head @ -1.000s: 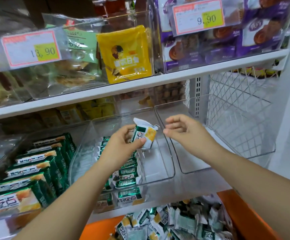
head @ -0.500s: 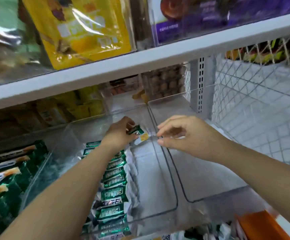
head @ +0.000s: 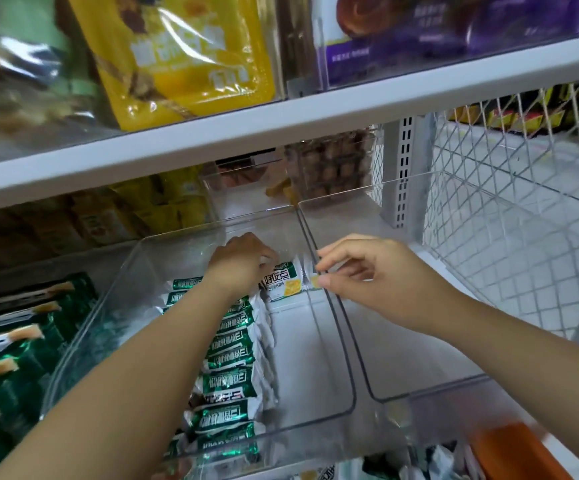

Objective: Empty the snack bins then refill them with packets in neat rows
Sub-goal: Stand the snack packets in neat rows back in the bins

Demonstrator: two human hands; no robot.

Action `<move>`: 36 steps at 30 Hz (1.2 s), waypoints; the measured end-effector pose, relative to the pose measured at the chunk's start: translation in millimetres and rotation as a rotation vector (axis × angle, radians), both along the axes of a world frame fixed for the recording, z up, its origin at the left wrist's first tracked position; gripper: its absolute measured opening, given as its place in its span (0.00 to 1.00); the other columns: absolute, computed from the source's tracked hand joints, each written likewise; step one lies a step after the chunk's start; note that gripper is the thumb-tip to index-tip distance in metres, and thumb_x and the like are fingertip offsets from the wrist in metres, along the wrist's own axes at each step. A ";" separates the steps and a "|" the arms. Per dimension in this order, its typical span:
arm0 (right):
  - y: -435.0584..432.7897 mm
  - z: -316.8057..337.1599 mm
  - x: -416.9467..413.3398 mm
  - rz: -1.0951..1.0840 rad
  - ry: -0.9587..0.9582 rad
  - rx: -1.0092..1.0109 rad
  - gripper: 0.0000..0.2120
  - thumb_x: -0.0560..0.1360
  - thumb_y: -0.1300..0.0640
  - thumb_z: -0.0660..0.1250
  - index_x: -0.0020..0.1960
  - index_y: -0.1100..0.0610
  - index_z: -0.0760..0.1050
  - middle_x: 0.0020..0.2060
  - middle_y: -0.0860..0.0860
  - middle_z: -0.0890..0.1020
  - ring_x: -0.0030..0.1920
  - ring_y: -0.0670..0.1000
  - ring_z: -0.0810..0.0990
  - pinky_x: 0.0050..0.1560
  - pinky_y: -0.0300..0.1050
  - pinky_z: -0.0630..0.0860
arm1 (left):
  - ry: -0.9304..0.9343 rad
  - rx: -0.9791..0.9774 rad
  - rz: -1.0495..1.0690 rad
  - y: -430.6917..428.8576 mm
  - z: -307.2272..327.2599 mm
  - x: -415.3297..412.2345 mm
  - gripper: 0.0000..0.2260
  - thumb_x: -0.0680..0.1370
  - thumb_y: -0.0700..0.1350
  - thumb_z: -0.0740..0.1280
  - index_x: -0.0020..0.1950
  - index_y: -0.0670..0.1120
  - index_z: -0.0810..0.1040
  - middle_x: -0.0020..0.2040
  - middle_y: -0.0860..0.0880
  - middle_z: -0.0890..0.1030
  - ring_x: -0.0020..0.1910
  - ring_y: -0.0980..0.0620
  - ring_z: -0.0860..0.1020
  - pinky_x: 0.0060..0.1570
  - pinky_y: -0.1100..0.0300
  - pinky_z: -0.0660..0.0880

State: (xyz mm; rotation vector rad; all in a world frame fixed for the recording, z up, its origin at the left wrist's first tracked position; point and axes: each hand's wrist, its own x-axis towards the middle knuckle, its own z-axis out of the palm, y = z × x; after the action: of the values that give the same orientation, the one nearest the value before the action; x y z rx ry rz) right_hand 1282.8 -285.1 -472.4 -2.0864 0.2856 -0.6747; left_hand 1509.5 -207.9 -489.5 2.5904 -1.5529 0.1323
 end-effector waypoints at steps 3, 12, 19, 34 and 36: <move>15.3 -4.1 -7.5 -0.140 -0.065 -0.114 0.03 0.74 0.57 0.70 0.46 0.52 0.82 0.51 0.44 0.82 0.47 0.42 0.79 0.51 0.32 0.73 | 0.093 -0.138 -0.032 23.9 19.4 -26.4 0.11 0.79 0.47 0.64 0.61 0.52 0.79 0.61 0.49 0.75 0.58 0.47 0.76 0.57 0.54 0.72; 102.4 -37.7 -71.9 0.085 -0.107 -0.592 0.06 0.74 0.55 0.65 0.44 0.56 0.79 0.37 0.46 0.79 0.38 0.42 0.73 0.40 0.36 0.70 | 0.234 -0.447 -0.340 162.0 6.7 -145.4 0.09 0.75 0.41 0.65 0.53 0.45 0.82 0.45 0.53 0.79 0.45 0.61 0.74 0.47 0.77 0.66; 106.9 -100.4 -97.1 0.319 0.823 -0.635 0.13 0.78 0.49 0.63 0.61 0.51 0.74 0.52 0.47 0.78 0.50 0.48 0.75 0.48 0.43 0.72 | 0.376 -0.052 -0.346 226.7 -81.0 -165.7 0.10 0.80 0.43 0.64 0.60 0.49 0.79 0.51 0.52 0.79 0.48 0.56 0.77 0.43 0.67 0.70; 97.4 -225.3 -55.8 0.184 1.180 -0.315 0.47 0.69 0.43 0.74 0.77 0.41 0.47 0.76 0.54 0.38 0.76 0.60 0.41 0.73 0.57 0.58 | 0.624 0.345 -0.003 201.4 -248.7 -120.9 0.35 0.74 0.56 0.70 0.77 0.54 0.57 0.77 0.46 0.56 0.76 0.42 0.54 0.74 0.48 0.53; 102.3 -233.5 -57.4 0.199 1.166 -0.409 0.44 0.69 0.43 0.72 0.76 0.41 0.49 0.76 0.53 0.39 0.76 0.61 0.42 0.71 0.57 0.61 | 0.576 0.397 -0.039 194.3 -257.3 -127.2 0.35 0.74 0.58 0.69 0.76 0.56 0.58 0.78 0.48 0.55 0.76 0.41 0.55 0.73 0.47 0.54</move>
State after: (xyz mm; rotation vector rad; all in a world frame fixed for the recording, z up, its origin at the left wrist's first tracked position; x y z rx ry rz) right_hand 1225.4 -182.8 -706.0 -2.6474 0.5912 0.7373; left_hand 1382.3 -13.6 -746.8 2.5128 -1.5056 -0.9257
